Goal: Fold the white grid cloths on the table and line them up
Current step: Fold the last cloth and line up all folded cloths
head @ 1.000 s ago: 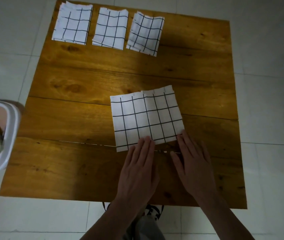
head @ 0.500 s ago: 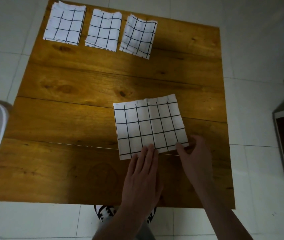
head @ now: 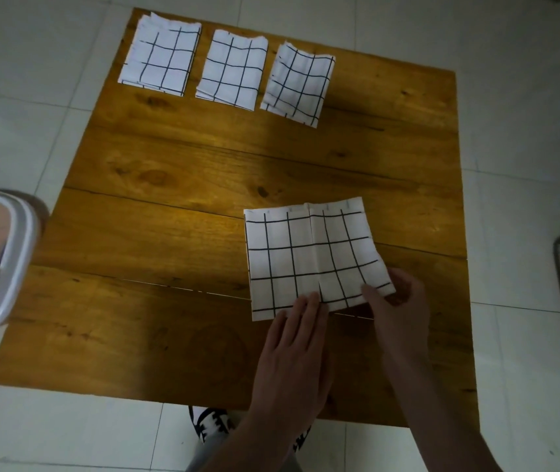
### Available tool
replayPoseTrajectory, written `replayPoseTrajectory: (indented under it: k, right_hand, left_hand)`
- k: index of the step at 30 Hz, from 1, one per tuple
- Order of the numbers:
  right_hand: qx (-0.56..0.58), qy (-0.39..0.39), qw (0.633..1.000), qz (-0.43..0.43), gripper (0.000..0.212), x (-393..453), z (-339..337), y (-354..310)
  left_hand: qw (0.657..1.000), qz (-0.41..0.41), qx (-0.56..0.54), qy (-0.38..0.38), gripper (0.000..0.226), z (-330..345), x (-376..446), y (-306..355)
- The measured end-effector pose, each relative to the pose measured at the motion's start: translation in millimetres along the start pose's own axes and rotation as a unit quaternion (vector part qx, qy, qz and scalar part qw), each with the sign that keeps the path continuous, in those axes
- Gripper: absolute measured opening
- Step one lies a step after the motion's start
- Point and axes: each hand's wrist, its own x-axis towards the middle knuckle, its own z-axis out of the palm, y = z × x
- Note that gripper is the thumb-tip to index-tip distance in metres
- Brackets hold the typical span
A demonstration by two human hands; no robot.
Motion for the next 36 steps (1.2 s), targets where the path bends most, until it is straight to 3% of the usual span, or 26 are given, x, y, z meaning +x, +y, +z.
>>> replayPoseTrajectory:
  k: [2, 5, 7, 15, 19, 23, 27, 32, 36]
  right_hand:
    - [0.039, 0.0, 0.999, 0.03, 0.045, -3.6, 1.8, -4.3]
    - [-0.006, -0.024, 1.0, -0.004, 0.01, -16.9, 5.0, -11.4]
    - [-0.039, -0.024, 0.997, -0.056, 0.017, -28.5, 7.7, -15.0]
    - [-0.158, 0.015, 0.953, -0.257, 0.01, -55.9, 21.3, -6.8]
    - [-0.174, 0.022, 0.932, -0.319, 0.037, -64.5, 34.3, -3.0]
    - [-0.19, -0.041, 0.912, -0.362, 0.044, -70.8, 49.9, -3.6]
    - [-0.26, -0.11, 0.867, -0.411, 0.05, -68.3, 66.3, 3.5]
    - [-0.364, -0.152, 0.789, -0.47, 0.051, -62.2, 81.2, 17.5]
    - [-0.391, -0.167, 0.767, -0.481, 0.05, -59.5, 89.8, 29.4]
  left_hand:
    - [1.0, -0.001, -0.005, -0.005, 0.07, 0.4, 0.5, 0.8]
    - [1.0, -0.004, -0.011, -0.009, 0.071, 0.2, 1.9, 1.6]
    - [1.0, -0.005, -0.015, -0.008, 0.073, -0.7, 1.8, 1.0]
    - [0.999, -0.014, -0.023, 0.025, 0.081, -10.0, -10.2, -29.4]
    - [0.996, -0.045, -0.039, 0.06, 0.069, -15.2, -20.8, -56.1]
    - [0.995, -0.046, -0.03, 0.081, 0.066, -17.7, -28.9, -78.8]
    - [0.996, -0.028, -0.031, 0.074, 0.063, -18.7, -32.5, -88.4]
    - [0.997, -0.029, -0.044, 0.061, 0.064, -14.8, -32.5, -93.2]
    - [0.996, -0.023, -0.057, 0.068, 0.064, -15.3, -32.7, -92.9]
